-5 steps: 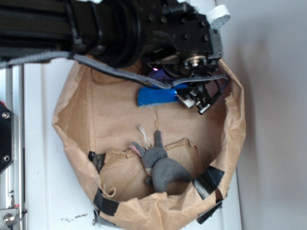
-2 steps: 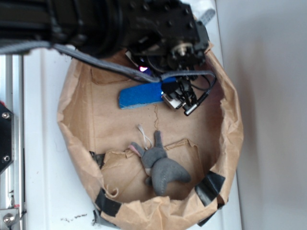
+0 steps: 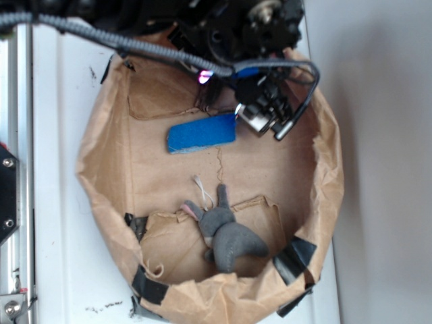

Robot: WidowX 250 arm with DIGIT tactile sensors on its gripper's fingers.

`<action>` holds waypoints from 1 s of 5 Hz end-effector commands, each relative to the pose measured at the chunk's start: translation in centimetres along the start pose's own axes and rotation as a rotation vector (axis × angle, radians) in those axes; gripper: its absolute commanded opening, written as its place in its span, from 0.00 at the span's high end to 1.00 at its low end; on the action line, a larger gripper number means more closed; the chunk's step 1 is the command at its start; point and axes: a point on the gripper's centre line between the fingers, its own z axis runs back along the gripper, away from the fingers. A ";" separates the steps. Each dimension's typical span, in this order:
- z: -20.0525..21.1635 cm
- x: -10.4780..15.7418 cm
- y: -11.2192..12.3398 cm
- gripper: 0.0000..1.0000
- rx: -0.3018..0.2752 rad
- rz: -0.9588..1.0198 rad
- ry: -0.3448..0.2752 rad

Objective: Grab the wood chip.

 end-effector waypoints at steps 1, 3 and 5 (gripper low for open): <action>-0.6 1.2 1.1 0.00 0.062 0.153 -0.081; -4.3 -0.2 0.5 0.00 0.148 0.105 -0.128; -5.9 -1.4 -0.5 0.00 0.201 0.059 -0.130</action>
